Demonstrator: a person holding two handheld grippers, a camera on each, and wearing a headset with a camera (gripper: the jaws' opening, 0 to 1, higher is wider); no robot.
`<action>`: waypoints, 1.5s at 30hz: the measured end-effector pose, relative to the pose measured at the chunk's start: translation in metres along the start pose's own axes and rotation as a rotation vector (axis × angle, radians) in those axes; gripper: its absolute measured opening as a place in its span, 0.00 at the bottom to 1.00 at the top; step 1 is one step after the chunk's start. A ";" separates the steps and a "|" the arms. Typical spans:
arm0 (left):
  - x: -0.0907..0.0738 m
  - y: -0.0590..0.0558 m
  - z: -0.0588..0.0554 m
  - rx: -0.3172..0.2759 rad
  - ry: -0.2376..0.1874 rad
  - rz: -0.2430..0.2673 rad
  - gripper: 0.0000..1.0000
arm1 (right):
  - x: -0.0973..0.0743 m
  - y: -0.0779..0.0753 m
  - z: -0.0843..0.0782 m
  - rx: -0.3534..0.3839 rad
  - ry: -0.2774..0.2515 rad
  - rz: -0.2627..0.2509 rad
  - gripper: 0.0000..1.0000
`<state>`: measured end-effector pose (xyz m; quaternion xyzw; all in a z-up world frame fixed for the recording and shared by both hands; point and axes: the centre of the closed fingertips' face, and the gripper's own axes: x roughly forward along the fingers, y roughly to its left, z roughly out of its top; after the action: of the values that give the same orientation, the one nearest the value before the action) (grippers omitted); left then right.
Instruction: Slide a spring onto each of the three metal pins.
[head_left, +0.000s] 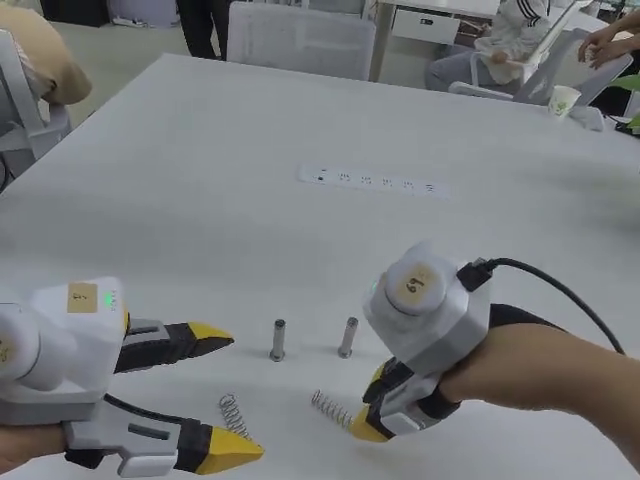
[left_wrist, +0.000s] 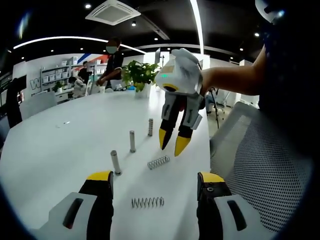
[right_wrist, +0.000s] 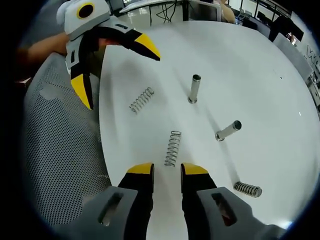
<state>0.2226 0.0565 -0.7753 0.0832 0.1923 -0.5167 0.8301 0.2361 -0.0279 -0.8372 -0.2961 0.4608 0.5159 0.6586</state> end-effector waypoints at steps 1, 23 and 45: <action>0.000 0.000 0.000 0.000 -0.001 0.000 0.64 | 0.002 0.000 0.001 -0.003 0.001 -0.001 0.19; 0.000 -0.004 -0.001 -0.010 -0.009 0.000 0.62 | 0.020 -0.011 -0.009 -0.069 0.061 -0.062 0.09; 0.006 -0.013 -0.002 0.017 0.003 -0.045 0.53 | -0.011 0.017 0.014 -0.111 0.024 0.012 0.08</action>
<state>0.2132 0.0467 -0.7782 0.0866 0.1907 -0.5367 0.8173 0.2235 -0.0148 -0.8202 -0.3359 0.4412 0.5409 0.6324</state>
